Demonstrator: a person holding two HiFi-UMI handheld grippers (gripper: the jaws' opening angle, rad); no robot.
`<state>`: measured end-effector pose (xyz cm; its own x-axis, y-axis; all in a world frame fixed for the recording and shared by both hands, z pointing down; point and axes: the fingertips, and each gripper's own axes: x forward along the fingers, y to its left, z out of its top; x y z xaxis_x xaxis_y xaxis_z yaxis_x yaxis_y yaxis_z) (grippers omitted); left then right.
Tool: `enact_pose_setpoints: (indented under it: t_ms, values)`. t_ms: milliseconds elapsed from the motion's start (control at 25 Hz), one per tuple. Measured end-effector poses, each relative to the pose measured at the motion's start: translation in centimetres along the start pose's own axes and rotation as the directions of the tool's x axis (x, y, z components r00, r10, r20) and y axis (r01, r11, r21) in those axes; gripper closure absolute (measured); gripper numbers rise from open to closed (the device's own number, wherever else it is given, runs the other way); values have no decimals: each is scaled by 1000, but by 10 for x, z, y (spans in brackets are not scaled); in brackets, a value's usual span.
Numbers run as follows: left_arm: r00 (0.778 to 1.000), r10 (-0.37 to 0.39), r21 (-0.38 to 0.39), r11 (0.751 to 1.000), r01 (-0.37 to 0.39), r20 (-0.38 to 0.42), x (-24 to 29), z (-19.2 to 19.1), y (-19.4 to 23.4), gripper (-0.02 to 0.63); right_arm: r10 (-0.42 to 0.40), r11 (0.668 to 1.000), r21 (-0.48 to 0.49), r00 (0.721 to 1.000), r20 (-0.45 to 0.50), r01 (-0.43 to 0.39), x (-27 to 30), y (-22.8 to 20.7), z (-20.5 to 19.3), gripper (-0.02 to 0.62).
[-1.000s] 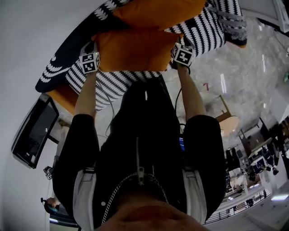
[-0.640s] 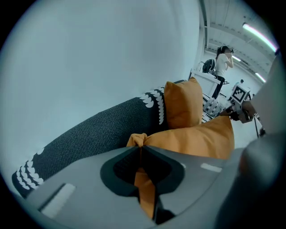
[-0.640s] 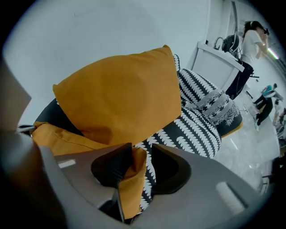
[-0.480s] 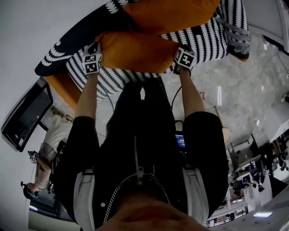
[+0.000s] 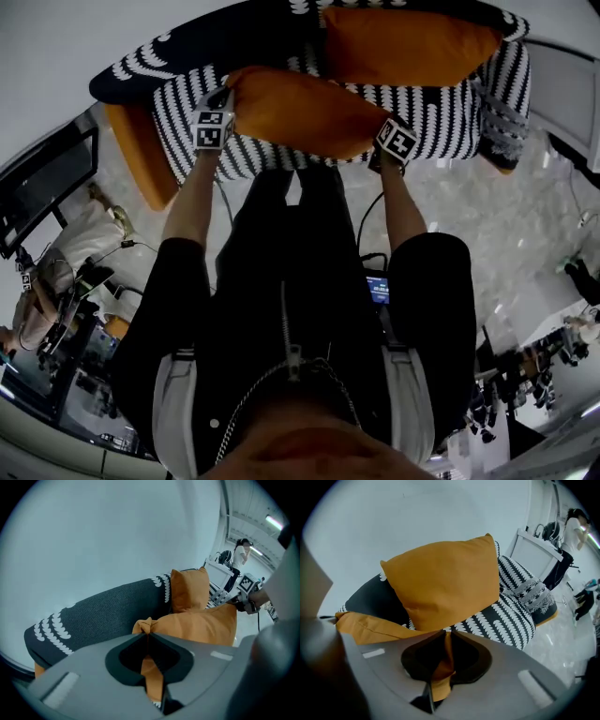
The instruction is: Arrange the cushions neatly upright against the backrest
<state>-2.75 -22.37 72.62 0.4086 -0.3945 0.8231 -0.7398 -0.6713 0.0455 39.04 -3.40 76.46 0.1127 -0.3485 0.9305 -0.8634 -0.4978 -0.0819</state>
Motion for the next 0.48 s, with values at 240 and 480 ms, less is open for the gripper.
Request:
enact_pose_setpoints:
  t_ms: [240,480]
  values:
    - [998,8,-95,995,-2,65,-43,-54,13,581,-29,998,-54,999,39,31,-19,34,-13,560]
    - [991,9,-163,987,13,136,-79,-76,26,582,-85,990,-107,994,74,92,-39,56,-26,561]
